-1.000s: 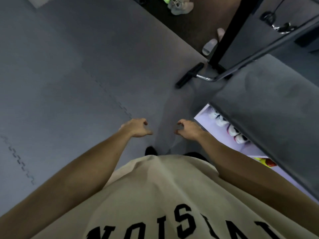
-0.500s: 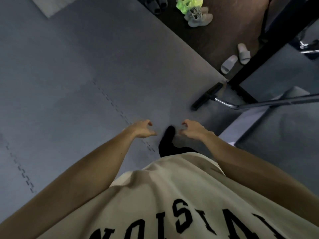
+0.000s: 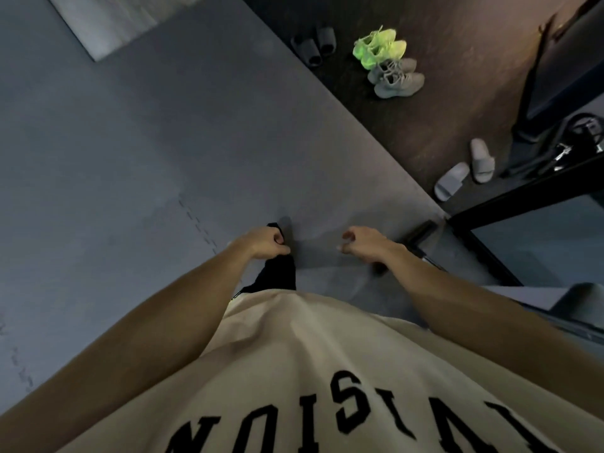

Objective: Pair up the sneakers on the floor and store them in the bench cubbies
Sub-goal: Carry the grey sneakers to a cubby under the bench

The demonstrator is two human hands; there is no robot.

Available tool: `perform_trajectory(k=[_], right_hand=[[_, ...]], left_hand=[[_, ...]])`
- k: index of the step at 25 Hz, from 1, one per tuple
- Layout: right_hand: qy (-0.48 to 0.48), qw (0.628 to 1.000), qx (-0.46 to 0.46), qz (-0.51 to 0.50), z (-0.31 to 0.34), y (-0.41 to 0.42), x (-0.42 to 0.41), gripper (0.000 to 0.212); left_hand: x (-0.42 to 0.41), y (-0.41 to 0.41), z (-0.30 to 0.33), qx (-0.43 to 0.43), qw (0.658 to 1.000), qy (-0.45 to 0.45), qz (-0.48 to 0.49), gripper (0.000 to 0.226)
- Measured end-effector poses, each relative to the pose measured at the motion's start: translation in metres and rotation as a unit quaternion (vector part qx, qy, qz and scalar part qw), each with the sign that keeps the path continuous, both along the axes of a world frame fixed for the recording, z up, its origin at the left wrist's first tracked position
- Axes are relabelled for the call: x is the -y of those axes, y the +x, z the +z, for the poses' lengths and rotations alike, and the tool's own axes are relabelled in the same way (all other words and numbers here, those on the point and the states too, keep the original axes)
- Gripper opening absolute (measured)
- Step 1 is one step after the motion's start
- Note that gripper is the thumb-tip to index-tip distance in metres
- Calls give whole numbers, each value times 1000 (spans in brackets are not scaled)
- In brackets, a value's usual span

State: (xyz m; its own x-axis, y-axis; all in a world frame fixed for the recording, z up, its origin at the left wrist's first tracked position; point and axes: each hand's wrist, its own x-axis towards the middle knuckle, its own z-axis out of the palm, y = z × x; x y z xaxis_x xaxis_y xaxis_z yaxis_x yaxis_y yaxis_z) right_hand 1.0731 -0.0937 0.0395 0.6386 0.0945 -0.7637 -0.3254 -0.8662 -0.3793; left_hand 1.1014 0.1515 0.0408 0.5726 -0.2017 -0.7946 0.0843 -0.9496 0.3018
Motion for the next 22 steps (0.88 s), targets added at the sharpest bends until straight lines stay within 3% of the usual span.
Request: perform_trajectory(k=[4,11,18,22], right_hand=[[-24,999,25,-19,-3,110,-3,44],[-3,988,11,-155,7,277,-2,43],[13,972,-5,-234,-23,441,42,45],[6,967,-21,-254,-20,535,83,49]], left_hand=[[-4,130,-6,11,999,-19,-31,38],[14,352,9,39,988,-5,-152,42],[84,540,-2,70,970,0,-233,43],[131,633,2,73,972,-6,-225,46]])
